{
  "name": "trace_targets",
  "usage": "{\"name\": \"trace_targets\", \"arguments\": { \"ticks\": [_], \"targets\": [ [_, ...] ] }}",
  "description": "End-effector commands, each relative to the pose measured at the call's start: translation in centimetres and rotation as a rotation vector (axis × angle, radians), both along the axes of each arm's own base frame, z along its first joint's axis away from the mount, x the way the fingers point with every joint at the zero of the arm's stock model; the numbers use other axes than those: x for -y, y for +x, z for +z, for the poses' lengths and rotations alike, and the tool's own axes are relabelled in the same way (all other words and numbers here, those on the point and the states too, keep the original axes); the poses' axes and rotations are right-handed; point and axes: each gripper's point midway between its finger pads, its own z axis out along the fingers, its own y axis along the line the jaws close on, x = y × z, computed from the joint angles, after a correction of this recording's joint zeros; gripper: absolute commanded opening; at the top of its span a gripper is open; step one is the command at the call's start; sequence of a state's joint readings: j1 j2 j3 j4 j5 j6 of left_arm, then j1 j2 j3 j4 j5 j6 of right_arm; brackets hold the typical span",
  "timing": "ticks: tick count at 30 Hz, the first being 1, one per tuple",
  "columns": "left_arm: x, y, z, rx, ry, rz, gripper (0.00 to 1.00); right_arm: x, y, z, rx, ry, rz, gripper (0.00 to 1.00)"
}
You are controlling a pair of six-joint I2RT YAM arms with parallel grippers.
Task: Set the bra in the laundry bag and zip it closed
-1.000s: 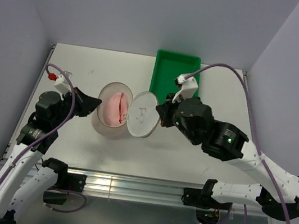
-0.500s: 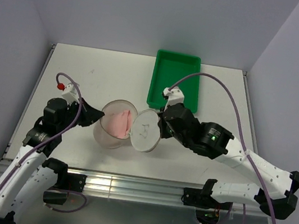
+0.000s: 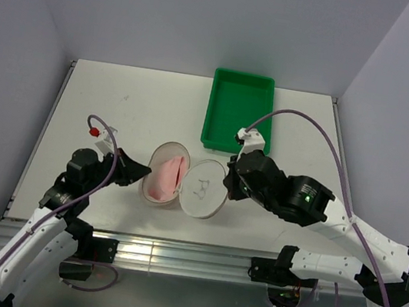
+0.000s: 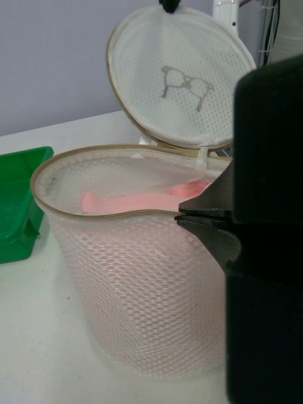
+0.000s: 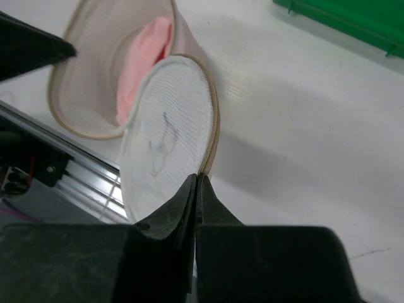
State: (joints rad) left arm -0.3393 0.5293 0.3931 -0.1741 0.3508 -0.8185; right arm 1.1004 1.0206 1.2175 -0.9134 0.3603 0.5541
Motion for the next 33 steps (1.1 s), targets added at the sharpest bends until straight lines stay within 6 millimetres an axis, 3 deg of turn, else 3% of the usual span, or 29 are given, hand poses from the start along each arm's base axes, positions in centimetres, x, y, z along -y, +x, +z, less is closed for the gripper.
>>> {"name": "trace_targets", "arguments": {
  "ticks": [1,4,7,9,10,11,13,15,18,19,21,23,26,28,29,33],
  "targets": [
    [1.0,0.4,1.4,0.067,-0.051,-0.015,0.00,-1.8,0.8,3.7,0.026,0.096,-0.016,0.00],
    [1.5,0.3,1.1,0.077,-0.055,-0.017,0.00,-4.8,3.0,5.9,0.054,0.124,-0.041,0.00],
    [1.6,0.2,0.3,0.072,-0.046,-0.015,0.00,-10.7,6.2,7.6,0.047,0.142,-0.042,0.00],
    [1.5,0.1,-0.1,0.067,-0.044,-0.010,0.00,-13.1,7.7,8.3,0.057,0.164,-0.053,0.04],
    [1.4,0.2,0.0,0.074,-0.045,-0.001,0.00,-14.3,8.4,10.0,0.070,0.213,-0.067,0.15],
    [1.3,0.2,0.1,0.078,-0.045,-0.002,0.00,-16.4,8.9,8.2,0.031,0.199,-0.043,0.35],
    [1.3,0.2,0.3,0.091,-0.045,0.002,0.00,-18.6,9.7,8.6,0.011,0.279,-0.025,0.44],
    [1.0,0.3,0.5,0.098,-0.036,0.016,0.00,-19.5,9.7,9.6,0.024,0.347,-0.007,0.60],
    [0.9,0.2,0.2,0.090,-0.032,0.019,0.00,-17.6,9.5,9.6,0.050,0.388,-0.012,0.59],
    [0.9,0.2,0.3,0.093,-0.037,0.022,0.00,-15.8,8.9,8.5,0.043,0.384,-0.029,0.57],
    [0.9,0.2,0.4,0.097,-0.047,0.022,0.00,-13.7,9.2,8.1,0.074,0.404,-0.064,0.43],
    [1.0,0.3,0.7,0.103,-0.052,0.023,0.00,-10.8,9.4,5.0,0.066,0.364,-0.106,0.34],
    [0.9,0.5,1.4,0.112,-0.049,0.032,0.00,-8.8,9.9,1.2,0.022,0.319,-0.142,0.34],
    [0.7,0.6,1.5,0.109,-0.044,0.042,0.00,-8.3,10.5,-0.1,0.030,0.296,-0.169,0.42],
    [0.7,0.6,1.6,0.112,-0.044,0.044,0.00,-8.4,10.6,-0.3,0.029,0.298,-0.169,0.51],
    [0.5,0.5,0.9,0.094,-0.034,0.051,0.00,-9.9,11.1,-1.6,-0.003,0.371,-0.169,0.55]
  ]
}}
